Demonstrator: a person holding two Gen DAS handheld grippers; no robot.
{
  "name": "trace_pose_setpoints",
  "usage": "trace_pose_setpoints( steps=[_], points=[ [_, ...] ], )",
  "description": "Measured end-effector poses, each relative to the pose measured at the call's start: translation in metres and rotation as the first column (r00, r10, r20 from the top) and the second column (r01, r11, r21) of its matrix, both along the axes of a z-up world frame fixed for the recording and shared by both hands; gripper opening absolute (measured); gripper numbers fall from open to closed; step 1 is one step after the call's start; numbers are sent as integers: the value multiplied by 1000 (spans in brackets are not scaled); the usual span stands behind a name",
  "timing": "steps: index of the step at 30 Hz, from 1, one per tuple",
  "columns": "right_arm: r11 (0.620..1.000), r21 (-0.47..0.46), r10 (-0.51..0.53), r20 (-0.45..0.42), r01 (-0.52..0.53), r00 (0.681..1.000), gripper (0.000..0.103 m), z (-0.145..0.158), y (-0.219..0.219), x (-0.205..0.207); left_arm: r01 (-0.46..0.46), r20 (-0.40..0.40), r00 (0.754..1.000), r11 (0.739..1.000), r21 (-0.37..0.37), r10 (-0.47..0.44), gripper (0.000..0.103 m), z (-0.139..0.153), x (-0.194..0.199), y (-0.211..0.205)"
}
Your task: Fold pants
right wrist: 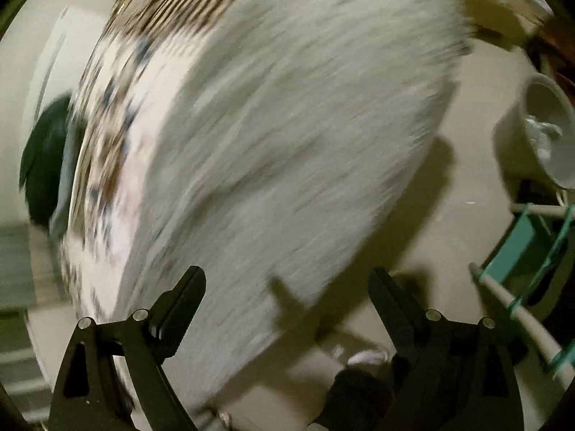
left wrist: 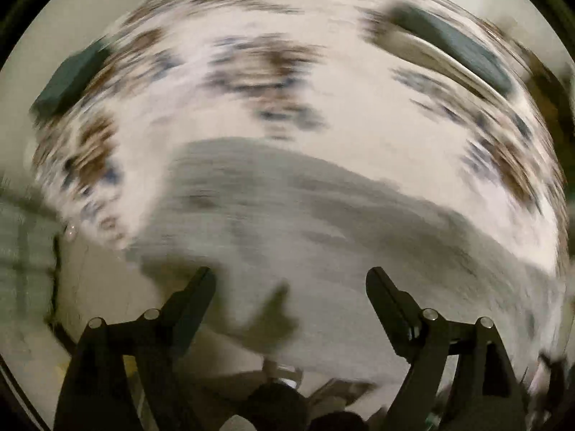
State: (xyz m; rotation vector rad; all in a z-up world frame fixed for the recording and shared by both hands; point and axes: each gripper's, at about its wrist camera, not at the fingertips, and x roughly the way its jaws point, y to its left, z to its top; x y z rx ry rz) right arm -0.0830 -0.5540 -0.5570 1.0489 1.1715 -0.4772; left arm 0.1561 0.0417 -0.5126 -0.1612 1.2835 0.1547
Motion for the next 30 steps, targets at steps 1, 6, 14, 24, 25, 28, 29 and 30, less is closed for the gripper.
trace_pose_setpoints(
  steps=[1, 6, 14, 24, 25, 28, 29, 30],
  points=[
    [999, -11, -36, 18, 36, 999, 93, -2, -19, -6, 67, -9, 998, 998, -19, -67, 86, -4, 2, -34],
    [969, 57, -245, 144, 239, 959, 93, -28, -113, -31, 257, -84, 961, 963, -85, -264, 86, -35, 12, -152],
    [865, 264, -487, 242, 427, 839, 89, -93, -201, -51, 449, -190, 870, 890, -76, -455, 86, -87, 28, -281],
    [911, 291, -399, 430, 294, 810, 62, -100, -210, -16, 458, -283, 849, 888, -28, -447, 96, -121, 42, -313],
    [901, 334, -415, 469, 278, 780, 78, -102, -211, -10, 446, -283, 854, 894, -37, -437, 99, -122, 44, -311],
    [904, 361, -401, 525, 230, 751, 77, -100, -215, -1, 421, -288, 860, 905, -63, -421, 103, -126, 53, -305],
    [910, 359, -383, 543, 206, 747, 75, -100, -215, 4, 416, -293, 861, 907, -67, -416, 103, -128, 57, -306],
    [916, 357, -363, 551, 181, 751, 75, -100, -214, 8, 410, -294, 863, 910, -69, -411, 103, -129, 60, -306]
  ],
)
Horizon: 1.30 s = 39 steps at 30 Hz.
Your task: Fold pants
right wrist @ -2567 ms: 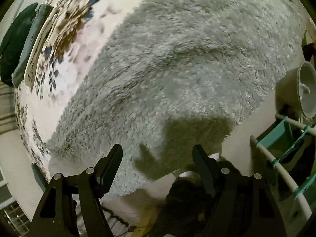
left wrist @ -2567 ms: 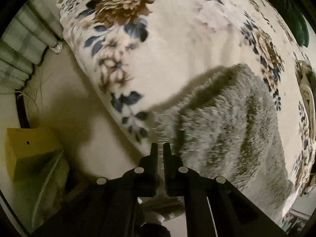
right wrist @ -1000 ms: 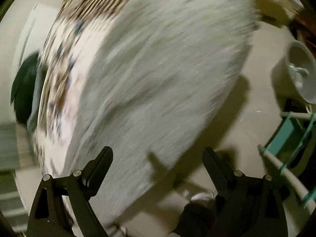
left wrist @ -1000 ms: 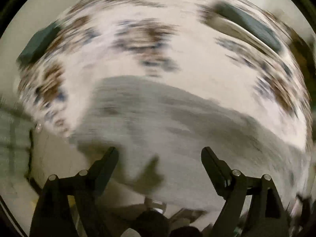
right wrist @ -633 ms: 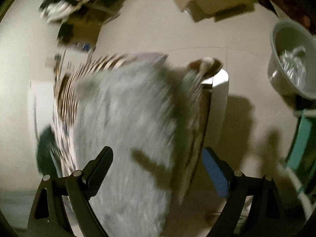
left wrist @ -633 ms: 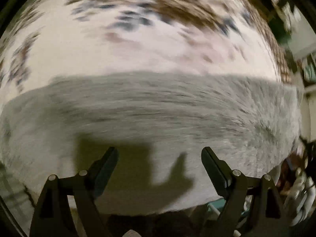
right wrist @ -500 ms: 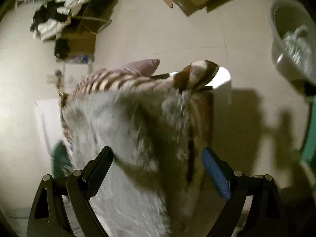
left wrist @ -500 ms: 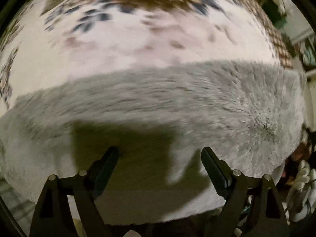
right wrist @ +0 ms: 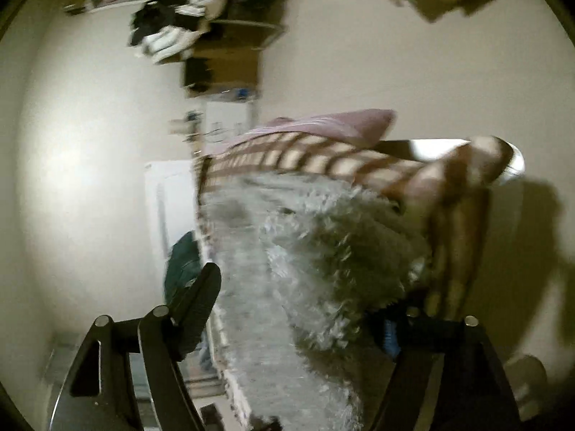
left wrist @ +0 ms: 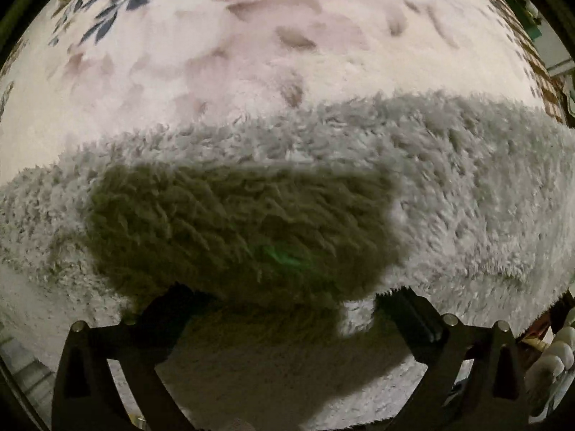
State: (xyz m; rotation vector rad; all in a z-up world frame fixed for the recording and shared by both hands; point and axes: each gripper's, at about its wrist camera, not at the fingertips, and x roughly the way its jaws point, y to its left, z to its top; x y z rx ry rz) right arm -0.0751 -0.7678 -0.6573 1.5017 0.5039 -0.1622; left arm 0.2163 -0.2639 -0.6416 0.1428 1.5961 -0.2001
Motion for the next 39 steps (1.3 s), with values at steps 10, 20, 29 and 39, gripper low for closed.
trace_pose_setpoints(
  steps=[10, 20, 29, 39],
  points=[
    [990, -38, 135, 51, -133, 990, 70, -9, 8, 64, -78, 20, 997, 997, 24, 77, 103, -1, 2, -9],
    [968, -199, 135, -100, -152, 986, 22, 42, 46, 103, -86, 46, 995, 994, -60, 89, 103, 37, -31, -4],
    [861, -386, 322, -92, -332, 942, 22, 150, 167, 142, -193, 86, 973, 957, -218, 216, 103, 109, -50, 77],
    [679, -409, 565, -240, -610, 790, 22, 102, 400, 200, -386, 113, 910, 915, -118, 399, 103, 111, -75, 255]
  ],
)
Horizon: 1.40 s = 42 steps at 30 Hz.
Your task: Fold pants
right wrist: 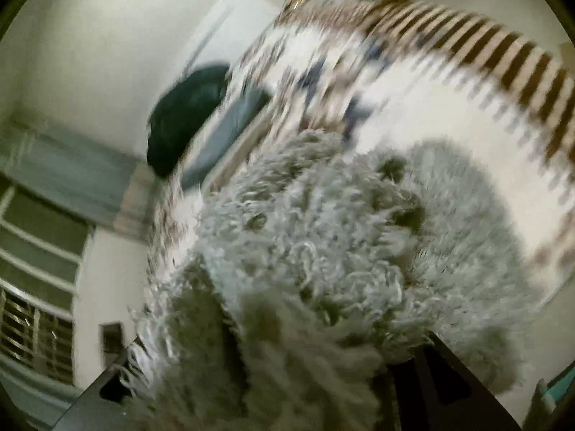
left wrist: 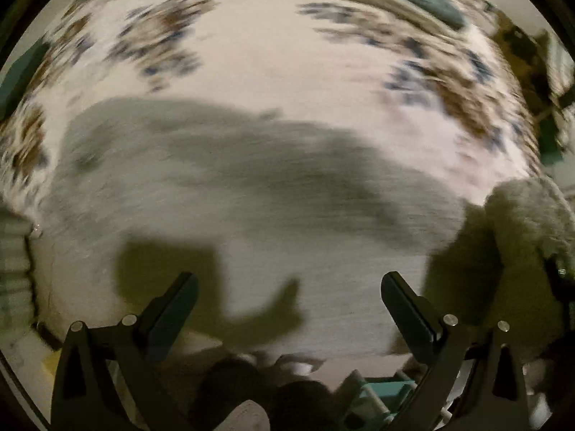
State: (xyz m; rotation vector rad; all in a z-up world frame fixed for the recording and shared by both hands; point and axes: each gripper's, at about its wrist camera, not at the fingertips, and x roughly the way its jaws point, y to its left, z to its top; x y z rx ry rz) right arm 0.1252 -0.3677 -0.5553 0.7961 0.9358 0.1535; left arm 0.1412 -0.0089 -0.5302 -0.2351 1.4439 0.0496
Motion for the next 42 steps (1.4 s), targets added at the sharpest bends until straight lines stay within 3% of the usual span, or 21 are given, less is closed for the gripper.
trace_pose_setpoints(
  steps=[3, 4, 7, 10, 12, 17, 20, 23, 24, 26, 27, 28, 30, 34, 37, 42],
  points=[
    [992, -75, 89, -108, -98, 990, 26, -39, 65, 6, -46, -21, 999, 999, 8, 46, 103, -8, -7, 37],
    [987, -95, 114, -150, -130, 982, 32, -49, 84, 10, -59, -20, 998, 998, 9, 59, 103, -10, -10, 52],
    [957, -80, 257, -218, -280, 941, 75, -58, 139, 17, -89, -13, 996, 996, 15, 89, 103, -13, -16, 77],
    [893, -57, 428, -207, -447, 880, 76, -44, 178, 5, -103, 0, 995, 995, -3, 103, 103, -8, -16, 94],
    [887, -49, 439, -218, -459, 872, 76, -31, 177, -5, -81, 31, 996, 996, -27, 82, 103, -3, -10, 94],
    [939, -90, 300, -252, -331, 920, 76, 0, 116, -31, 89, 121, 990, 992, -92, -77, 103, 7, 15, 38],
    [965, -144, 172, -295, -221, 940, 77, 15, 68, -48, 190, 134, 975, 977, -100, -176, 103, -10, 31, -11],
    [973, -189, 65, -335, -135, 940, 77, 9, 23, -53, 225, 102, 971, 967, -116, -214, 103, -37, 44, -44],
    [974, -194, 43, -343, -116, 938, 77, 6, 10, -53, 232, 86, 971, 964, -132, -222, 98, -46, 48, -53],
    [973, -210, 13, -360, -95, 933, 77, -2, -7, -48, 246, 94, 968, 951, -186, -232, 58, -60, 52, -68],
    [973, -211, 10, -363, -93, 932, 77, -3, -15, -48, 256, 100, 966, 944, -208, -240, 20, -60, 50, -72],
    [971, -221, 1, -375, -90, 927, 77, -8, -22, -44, 257, 118, 964, 943, -211, -236, 16, -57, 48, -73],
    [971, -220, -3, -385, -89, 923, 77, -14, -30, -39, 248, 177, 961, 945, -211, -213, 12, -41, 39, -67],
    [963, -237, 28, -394, -131, 919, 77, -23, -22, -21, 161, 172, 977, 963, -217, -124, 12, -24, 23, -38],
    [956, -247, 46, -407, -159, 912, 77, -36, -11, -8, 119, 144, 985, 973, -199, -91, 13, -38, 22, -28],
    [939, -291, 29, -468, -185, 883, 77, -62, -2, 11, 101, 91, 992, 971, -215, -83, 25, -68, 32, -31]
  ],
)
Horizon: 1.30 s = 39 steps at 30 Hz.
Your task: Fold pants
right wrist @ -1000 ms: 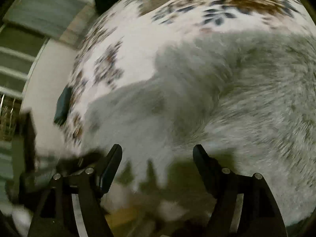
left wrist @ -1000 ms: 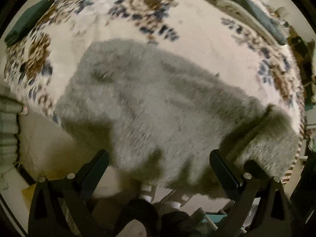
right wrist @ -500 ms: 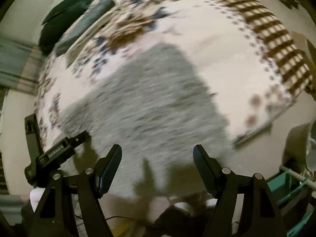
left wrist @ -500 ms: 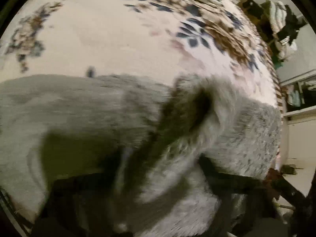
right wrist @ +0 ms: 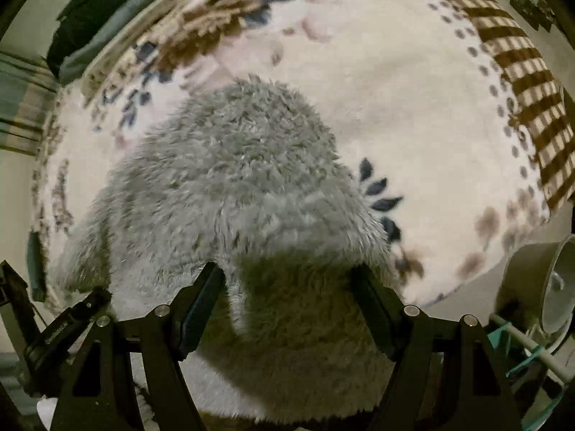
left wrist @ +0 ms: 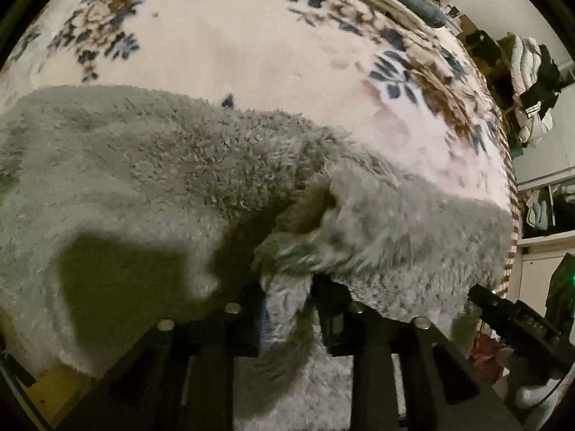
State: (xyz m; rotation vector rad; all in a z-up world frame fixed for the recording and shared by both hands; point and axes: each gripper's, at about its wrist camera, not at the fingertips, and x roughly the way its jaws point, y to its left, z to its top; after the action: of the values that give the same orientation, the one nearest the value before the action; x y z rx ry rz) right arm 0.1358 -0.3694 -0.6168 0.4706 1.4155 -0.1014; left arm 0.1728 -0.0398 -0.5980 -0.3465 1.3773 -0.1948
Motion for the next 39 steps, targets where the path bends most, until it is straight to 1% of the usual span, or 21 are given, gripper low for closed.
trace_pose_setpoints(
  steps=[2, 5, 6, 7, 8, 9, 11, 13, 16, 18, 19, 22, 26, 28, 30, 31, 32, 33, 34, 37, 39],
  points=[
    [1000, -8, -5, -19, 5, 1000, 77, 2, 1, 4, -36, -19, 999, 998, -44, 35, 28, 1, 1, 7],
    [1000, -21, 9, 3, -9, 1000, 77, 20, 5, 1, -83, 20, 996, 994, -74, 85, 59, 23, -7, 22],
    [1000, -18, 14, 13, -14, 1000, 77, 28, 7, -1, -104, 42, 993, 991, -87, 108, 80, 34, -12, 30],
    [1000, -15, 16, 26, -16, 1000, 82, 36, 11, -5, -123, 62, 990, 987, -100, 129, 90, 41, -17, 39],
    [1000, -7, 17, 36, -17, 999, 90, 43, 14, -7, -154, 92, 982, 982, -112, 164, 90, 54, -26, 51],
    [1000, 4, 18, 45, -18, 999, 92, 50, 16, -12, -183, 115, 974, 976, -116, 196, 90, 63, -35, 63],
    [999, 36, 24, 57, -26, 998, 92, 56, 25, -15, -254, 138, 953, 960, -120, 270, 93, 75, -56, 95],
    [996, 75, 44, 67, -49, 997, 92, 59, 39, -17, -342, 140, 924, 934, -107, 355, 96, 75, -75, 128],
    [987, 113, 111, 52, -116, 992, 92, 52, 70, -13, -493, 92, 861, 866, -86, 500, 96, 50, -100, 188],
    [979, 115, 163, 47, -168, 985, 92, 48, 91, -9, -603, 66, 790, 791, -102, 610, 96, 26, -113, 230],
    [976, 111, 182, 47, -186, 982, 92, 46, 99, -8, -637, 66, 760, 762, -117, 646, 96, 16, -115, 244],
    [969, 94, 227, 39, -230, 973, 92, 40, 121, -3, -692, 74, 702, 703, -166, 708, 96, -9, -110, 274],
    [964, 94, 247, 21, -248, 969, 92, 27, 141, 6, -720, 42, 666, 657, -223, 745, 96, -40, -97, 291],
    [966, 80, 248, 8, -248, 969, 92, 20, 147, 10, -720, 45, 664, 654, -232, 746, 95, -47, -87, 292],
    [968, 76, 241, -6, -240, 971, 92, 14, 148, 12, -702, 76, 682, 680, -214, 728, 95, -48, -73, 287],
    [969, 73, 237, -12, -235, 972, 92, 10, 149, 13, -695, 96, 685, 687, -211, 722, 90, -47, -69, 285],
    [971, 65, 232, -17, -230, 973, 92, 8, 149, 13, -685, 134, 686, 698, -210, 715, 78, -43, -66, 283],
    [973, 53, 226, -23, -224, 974, 92, 7, 149, 14, -678, 153, 691, 707, -200, 706, 41, -40, -64, 281],
    [975, 45, 220, -24, -218, 975, 92, 7, 149, 15, -665, 165, 706, 725, -180, 689, 26, -36, -59, 278],
    [978, 29, 207, -25, -206, 978, 92, 8, 149, 16, -636, 237, 711, 749, -186, 662, 20, -16, -60, 271],
    [981, 43, 192, -11, -191, 981, 92, 13, 147, 16, -594, 305, 725, 785, -176, 618, 19, 14, -62, 260]
  ],
)
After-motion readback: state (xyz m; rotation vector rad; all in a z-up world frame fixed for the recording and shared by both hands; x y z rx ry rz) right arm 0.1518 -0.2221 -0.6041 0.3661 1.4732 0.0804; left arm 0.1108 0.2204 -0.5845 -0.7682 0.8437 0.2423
